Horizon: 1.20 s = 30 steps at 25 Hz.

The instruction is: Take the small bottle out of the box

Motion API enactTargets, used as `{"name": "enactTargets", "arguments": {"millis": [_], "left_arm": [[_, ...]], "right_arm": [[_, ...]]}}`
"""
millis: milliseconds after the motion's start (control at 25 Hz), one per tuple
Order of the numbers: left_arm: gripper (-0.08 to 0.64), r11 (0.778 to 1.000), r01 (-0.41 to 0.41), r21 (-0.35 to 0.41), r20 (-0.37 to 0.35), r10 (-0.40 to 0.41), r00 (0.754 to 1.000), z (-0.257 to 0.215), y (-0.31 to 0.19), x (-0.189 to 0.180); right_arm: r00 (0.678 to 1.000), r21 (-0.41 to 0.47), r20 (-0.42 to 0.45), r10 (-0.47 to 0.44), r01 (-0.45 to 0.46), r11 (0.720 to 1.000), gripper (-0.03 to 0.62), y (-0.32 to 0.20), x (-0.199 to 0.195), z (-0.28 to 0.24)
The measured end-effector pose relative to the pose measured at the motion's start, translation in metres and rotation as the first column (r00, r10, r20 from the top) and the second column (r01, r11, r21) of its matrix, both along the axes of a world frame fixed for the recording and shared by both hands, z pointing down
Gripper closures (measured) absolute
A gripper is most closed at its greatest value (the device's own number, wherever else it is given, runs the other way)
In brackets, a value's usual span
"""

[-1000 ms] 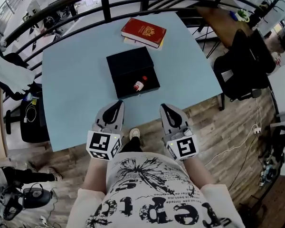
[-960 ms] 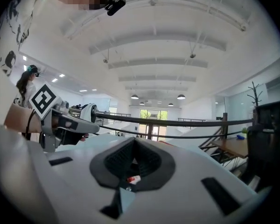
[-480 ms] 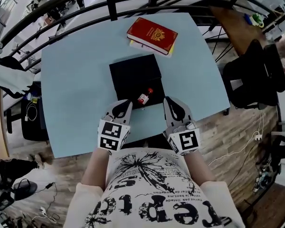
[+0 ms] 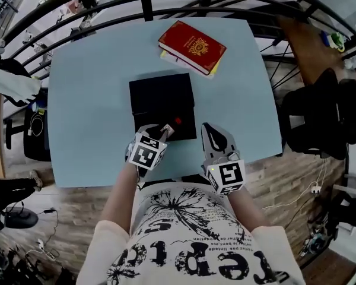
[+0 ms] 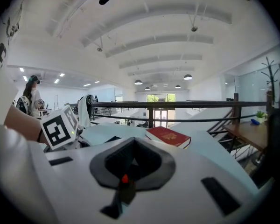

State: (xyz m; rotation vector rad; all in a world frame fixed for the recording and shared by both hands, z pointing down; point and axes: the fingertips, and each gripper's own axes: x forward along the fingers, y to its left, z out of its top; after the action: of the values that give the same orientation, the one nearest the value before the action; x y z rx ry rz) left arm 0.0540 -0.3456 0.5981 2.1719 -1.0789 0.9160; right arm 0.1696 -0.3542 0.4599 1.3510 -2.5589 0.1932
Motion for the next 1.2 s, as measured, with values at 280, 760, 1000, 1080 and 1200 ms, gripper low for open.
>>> {"name": "enactTargets", "arguments": {"millis": [280, 760, 1000, 1080, 1200], "left_arm": [[0.33, 0.986, -0.029, -0.166, 0.046, 0.037, 0.998, 0.043, -0.008, 0.017], [0.304, 0.967, -0.021, -0.254, 0.177, 0.068, 0.982, 0.092, -0.017, 0.023], [0.325, 0.968, -0.049, -0.245, 0.22, 0.104, 0.97, 0.095, -0.02, 0.019], [0.327, 0.973, -0.032, -0.229, 0.21, 0.081, 0.974, 0.095, -0.022, 0.019], [0.327, 0.974, -0.024, -0.226, 0.195, 0.07, 0.978, 0.095, -0.021, 0.019]], "right_arm": [[1.0, -0.029, -0.002, 0.015, -0.015, 0.999, 0.581, -0.022, 0.025, 0.009], [0.999, -0.08, -0.009, 0.042, -0.043, 0.996, 0.581, -0.04, 0.051, 0.022], [0.999, -0.068, -0.012, 0.049, -0.05, 0.996, 0.581, -0.047, 0.052, 0.022], [0.998, -0.063, -0.011, 0.054, -0.055, 0.997, 0.581, -0.048, 0.052, 0.02], [0.998, -0.055, -0.013, 0.056, -0.057, 0.997, 0.581, -0.047, 0.052, 0.018]]}}
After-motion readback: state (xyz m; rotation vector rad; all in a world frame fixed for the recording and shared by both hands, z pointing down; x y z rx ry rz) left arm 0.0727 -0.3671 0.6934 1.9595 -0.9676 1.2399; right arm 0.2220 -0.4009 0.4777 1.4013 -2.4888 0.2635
